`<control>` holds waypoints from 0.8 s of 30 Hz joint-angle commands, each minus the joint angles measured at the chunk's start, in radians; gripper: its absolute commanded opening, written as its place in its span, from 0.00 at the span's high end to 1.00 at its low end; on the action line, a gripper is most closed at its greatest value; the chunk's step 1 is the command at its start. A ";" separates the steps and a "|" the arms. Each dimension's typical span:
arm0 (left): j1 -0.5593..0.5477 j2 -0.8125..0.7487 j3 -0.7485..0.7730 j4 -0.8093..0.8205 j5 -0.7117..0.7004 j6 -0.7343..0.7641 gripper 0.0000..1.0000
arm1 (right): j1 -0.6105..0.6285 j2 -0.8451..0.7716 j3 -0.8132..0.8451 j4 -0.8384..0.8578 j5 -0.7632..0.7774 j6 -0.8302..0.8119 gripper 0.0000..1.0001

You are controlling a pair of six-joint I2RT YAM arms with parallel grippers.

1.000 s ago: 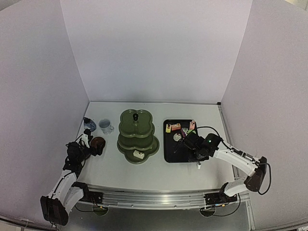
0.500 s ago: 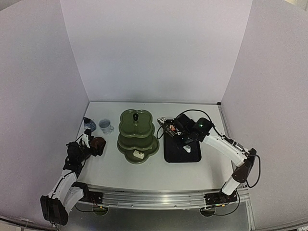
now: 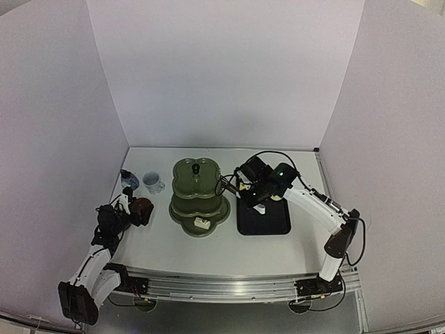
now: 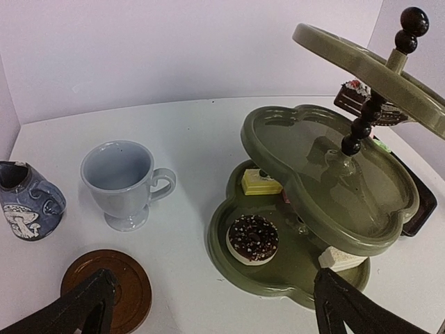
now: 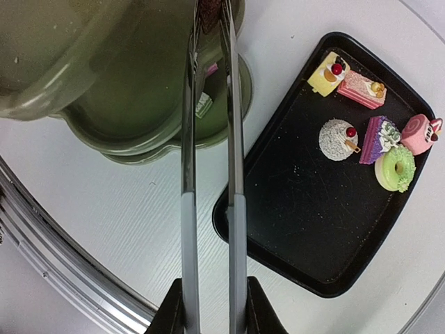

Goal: Serve the afternoon tea

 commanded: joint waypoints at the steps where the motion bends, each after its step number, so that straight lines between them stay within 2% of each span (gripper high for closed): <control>1: 0.002 -0.003 -0.002 0.020 0.022 0.003 0.00 | 0.003 0.022 0.066 0.043 -0.053 -0.030 1.00; 16: 0.001 -0.004 -0.002 0.018 0.034 0.003 0.00 | 0.037 0.104 0.098 0.046 -0.049 -0.063 0.99; 18: 0.002 -0.004 -0.003 0.018 0.037 0.003 0.00 | 0.038 0.100 0.096 0.044 -0.044 -0.060 0.90; 21: 0.001 -0.004 -0.002 0.017 0.036 0.003 0.00 | 0.038 0.091 0.094 0.041 -0.037 -0.052 0.72; 24: 0.002 -0.004 -0.002 0.017 0.038 0.003 0.00 | 0.037 0.079 0.094 0.039 -0.024 -0.044 0.65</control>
